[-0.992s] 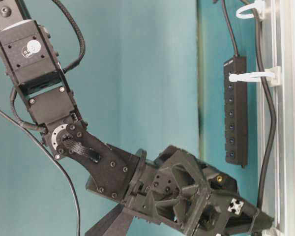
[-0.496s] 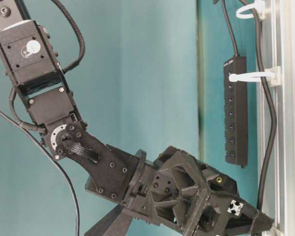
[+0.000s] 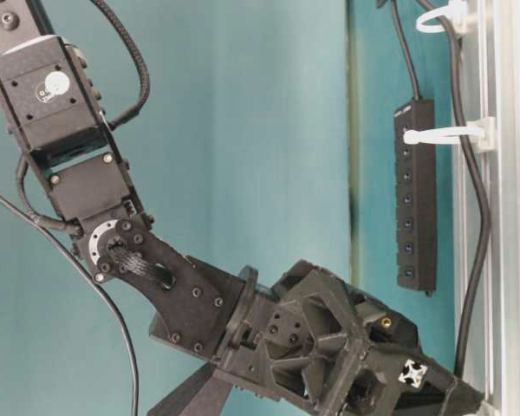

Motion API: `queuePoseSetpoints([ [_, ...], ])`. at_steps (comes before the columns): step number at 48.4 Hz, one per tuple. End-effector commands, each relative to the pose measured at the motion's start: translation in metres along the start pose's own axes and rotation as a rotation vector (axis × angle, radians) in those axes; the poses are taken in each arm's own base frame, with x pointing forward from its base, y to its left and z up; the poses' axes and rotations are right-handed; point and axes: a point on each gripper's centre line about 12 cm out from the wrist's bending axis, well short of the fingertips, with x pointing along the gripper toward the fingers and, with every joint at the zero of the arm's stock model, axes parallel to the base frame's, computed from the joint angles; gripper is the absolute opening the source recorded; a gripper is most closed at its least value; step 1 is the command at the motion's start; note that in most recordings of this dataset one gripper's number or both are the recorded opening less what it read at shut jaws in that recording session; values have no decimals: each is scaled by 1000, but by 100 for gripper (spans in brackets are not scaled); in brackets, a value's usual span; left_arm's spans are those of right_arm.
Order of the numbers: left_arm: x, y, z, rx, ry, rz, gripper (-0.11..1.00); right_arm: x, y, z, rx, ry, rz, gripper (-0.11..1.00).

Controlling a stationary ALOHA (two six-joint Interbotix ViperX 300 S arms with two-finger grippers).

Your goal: Pass the USB cable through three rings with both arms.

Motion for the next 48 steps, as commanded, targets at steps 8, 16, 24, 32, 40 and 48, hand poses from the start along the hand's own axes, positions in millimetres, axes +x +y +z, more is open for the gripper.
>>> queuePoseSetpoints([
  [8,19,-1,8,3,-21,-5,64,-6,3,7,-4,-27,8,-8],
  [16,34,-2,11,15,6,-1,64,-5,3,6,-4,-25,8,-8],
  [24,46,-2,8,23,29,0,63,-6,3,7,-3,-25,8,-8],
  [32,47,-2,6,22,28,-1,63,-6,3,6,-3,-24,8,-8],
  [40,48,-2,8,24,11,-4,63,-6,3,7,-3,-25,8,-8],
  [48,48,-3,11,24,-7,-7,56,-6,4,6,-4,-24,9,-8],
])
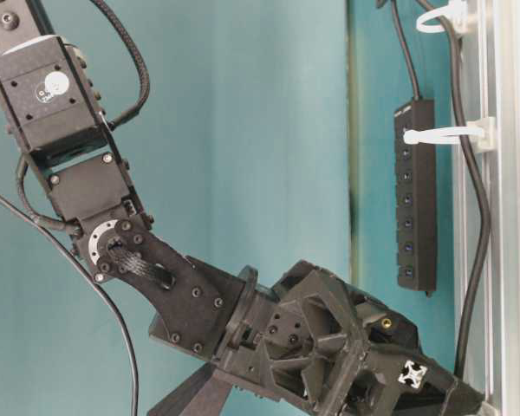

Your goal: Pass the USB cable through three rings with both arms.

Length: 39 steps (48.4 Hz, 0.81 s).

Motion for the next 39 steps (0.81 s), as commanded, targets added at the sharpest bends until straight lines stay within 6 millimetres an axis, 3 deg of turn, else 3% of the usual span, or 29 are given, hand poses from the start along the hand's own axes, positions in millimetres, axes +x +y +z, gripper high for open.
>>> queuePoseSetpoints([
  [1,0,-2,8,5,-35,-8,54,-7,2,7,-2,-26,5,-8],
  [9,0,-6,8,21,-38,-21,21,-7,3,7,-3,-24,6,-8],
  [39,-2,-13,4,36,0,-39,21,-16,5,11,-7,-70,14,-8],
])
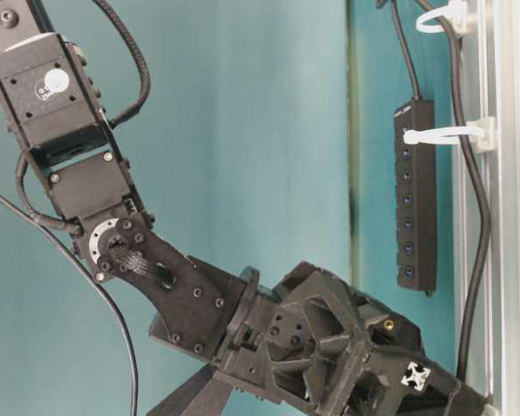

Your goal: Pass the USB cable through three rings with both arms.

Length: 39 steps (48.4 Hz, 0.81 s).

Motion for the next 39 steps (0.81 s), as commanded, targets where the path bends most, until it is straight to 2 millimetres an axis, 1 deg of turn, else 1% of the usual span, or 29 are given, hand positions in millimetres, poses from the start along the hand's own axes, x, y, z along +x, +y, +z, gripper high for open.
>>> queuePoseSetpoints([
  [1,-2,-5,5,11,-9,-14,21,-15,2,9,-4,-44,9,-8],
  [8,-6,-5,4,13,17,-12,21,-15,2,5,-3,-32,6,-1],
  [13,-9,-5,5,13,31,-10,21,-19,1,4,-3,-20,4,13],
  [16,-12,-5,7,12,29,-8,21,-23,2,4,-6,-15,4,26],
  [23,-21,-6,12,15,18,-10,21,-33,0,6,-13,-24,-6,69],
  [26,-24,-6,15,14,13,-9,21,-37,-1,7,-17,-30,-10,85],
  [27,-25,-6,15,14,13,-9,21,-38,-1,7,-18,-31,-11,86],
  [33,-32,-6,15,15,39,-6,21,-43,-1,6,-19,-34,-10,83],
  [39,-38,-6,14,16,62,-3,21,-51,-4,1,-17,-33,-13,83],
])
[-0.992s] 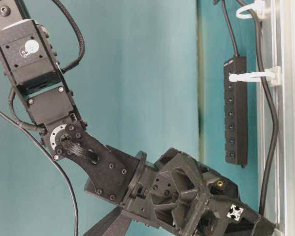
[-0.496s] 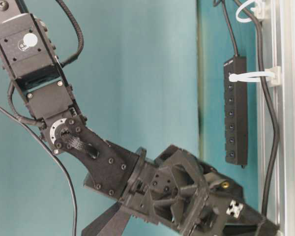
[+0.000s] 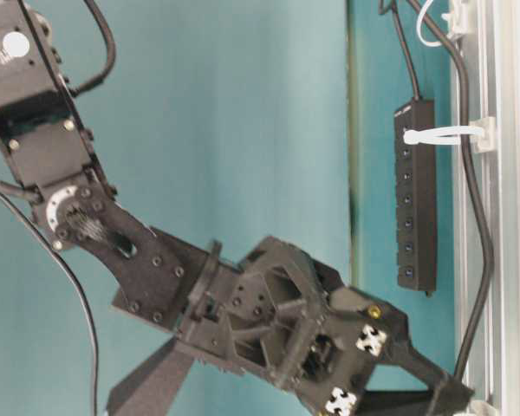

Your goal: Pass the USB cable through three rings with both arms.

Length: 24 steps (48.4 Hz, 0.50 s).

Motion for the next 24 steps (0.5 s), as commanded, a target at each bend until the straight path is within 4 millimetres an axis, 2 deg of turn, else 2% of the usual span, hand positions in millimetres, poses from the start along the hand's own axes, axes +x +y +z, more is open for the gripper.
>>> queuePoseSetpoints([
  [1,-5,-2,5,7,-12,-6,21,-22,-2,7,-2,-45,1,83],
  [14,-13,-2,2,5,8,-3,21,-42,-10,-17,9,-38,-3,83],
  [24,-19,-1,-4,2,16,-2,21,-64,-14,-31,12,-123,9,83],
])
